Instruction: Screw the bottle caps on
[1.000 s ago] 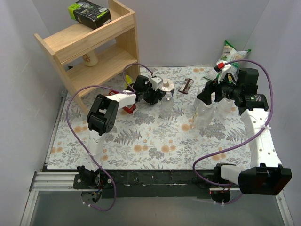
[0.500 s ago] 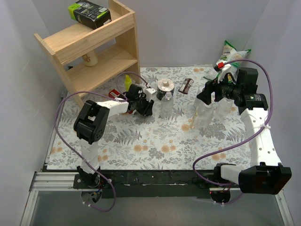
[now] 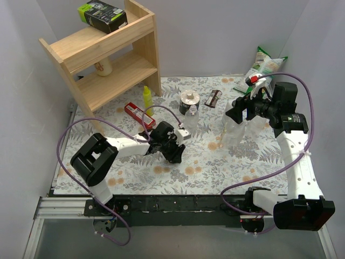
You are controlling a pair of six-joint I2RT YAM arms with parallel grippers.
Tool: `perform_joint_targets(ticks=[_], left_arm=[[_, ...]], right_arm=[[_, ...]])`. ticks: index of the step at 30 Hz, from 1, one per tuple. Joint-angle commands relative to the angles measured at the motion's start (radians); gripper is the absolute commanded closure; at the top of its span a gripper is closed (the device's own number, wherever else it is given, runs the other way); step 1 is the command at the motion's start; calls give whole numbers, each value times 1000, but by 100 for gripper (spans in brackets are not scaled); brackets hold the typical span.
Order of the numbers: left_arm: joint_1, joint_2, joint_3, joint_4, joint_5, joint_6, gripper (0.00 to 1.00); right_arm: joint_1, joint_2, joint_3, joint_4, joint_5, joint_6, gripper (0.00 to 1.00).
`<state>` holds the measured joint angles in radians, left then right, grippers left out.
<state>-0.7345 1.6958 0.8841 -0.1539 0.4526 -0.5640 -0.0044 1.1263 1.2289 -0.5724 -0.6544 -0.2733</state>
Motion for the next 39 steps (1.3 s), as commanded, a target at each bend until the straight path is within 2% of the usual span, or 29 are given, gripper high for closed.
perform_joint_targets(ticks=[1,9,10,12,14,18,20,21,24,26,29,31,34,39], left_arm=[[-66,-24,-31,53,-120,-66,61],[-109,-31,-53,79,-199,-96,43],[-109,-35,-68,79,-196,-96,36],[-114,-56,-85,82,-226,-102,30],[-115,-76,-105,85,-235,-96,2],[-114,-206,-175,149,-319,-65,2],[-115,-258,-246,332,-368,-54,2],[-114,-263,-247,370,-386,-48,2],[-109,-210,-205,459,-440,-54,2],[-95,-171,-200,578,-402,-39,2],[-89,-75,-153,674,-367,-11,2],[-77,-15,-84,683,-379,-16,2],[-49,74,-38,782,-367,-28,2],[-14,200,32,836,-286,-39,3]], right_arm=[[3,-54,-23,20,-11,-10,16],[3,-103,-60,3,7,-17,16],[3,-108,-65,5,7,-17,16],[3,-109,-66,6,9,-15,16],[3,-108,-62,11,10,-14,16],[3,-100,-57,20,12,-14,16],[3,-95,-57,23,12,-12,16],[3,-94,-55,25,12,-10,16],[3,-85,-48,25,9,-6,16],[3,-73,-42,23,10,-6,16],[3,-54,-23,20,9,-6,16],[3,-42,-6,17,10,-7,16],[3,-28,20,9,21,-10,16],[3,-8,40,-21,42,-30,16]])
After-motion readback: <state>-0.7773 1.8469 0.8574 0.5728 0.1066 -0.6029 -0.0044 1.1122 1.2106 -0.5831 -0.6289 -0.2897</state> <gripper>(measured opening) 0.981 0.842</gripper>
